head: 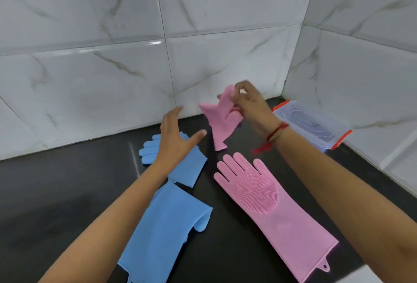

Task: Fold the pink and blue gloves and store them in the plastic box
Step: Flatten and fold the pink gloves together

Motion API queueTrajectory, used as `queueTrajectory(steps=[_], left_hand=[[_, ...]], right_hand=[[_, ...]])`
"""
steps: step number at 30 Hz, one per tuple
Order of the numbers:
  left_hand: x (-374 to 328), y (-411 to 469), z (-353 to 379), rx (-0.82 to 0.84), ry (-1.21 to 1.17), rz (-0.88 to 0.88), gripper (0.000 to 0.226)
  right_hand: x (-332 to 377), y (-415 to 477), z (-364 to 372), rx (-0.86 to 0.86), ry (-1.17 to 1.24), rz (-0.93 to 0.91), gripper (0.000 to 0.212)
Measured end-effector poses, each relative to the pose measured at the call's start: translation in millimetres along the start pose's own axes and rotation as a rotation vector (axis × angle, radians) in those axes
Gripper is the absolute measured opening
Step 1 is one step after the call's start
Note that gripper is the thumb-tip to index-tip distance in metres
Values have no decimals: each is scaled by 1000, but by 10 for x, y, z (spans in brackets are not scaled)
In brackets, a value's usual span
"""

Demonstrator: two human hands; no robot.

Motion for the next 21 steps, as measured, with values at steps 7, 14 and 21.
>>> queueTrajectory(steps=[7,14,21], left_hand=[[-1029,-202,-151,581,-509,-89,82],[-1437,-1141,355,834,-1161,-417,39],[-943,-1361,910,642,-1416,-957,23]], right_hand=[[1606,-663,-344,331,-31,-193,12],[1068,-787,-612,241,-12,108,17],[-461,-1705,-789,-176,401,699,60]])
Point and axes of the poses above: each hand's wrist, its own y-axis towards the middle knuckle, its own z-axis out of the palm, x = y × z, the point moved 2 cm from there along y, towards the middle knuckle, and after that the axes turned 3 degrees about -z, right-handed, at the moved point
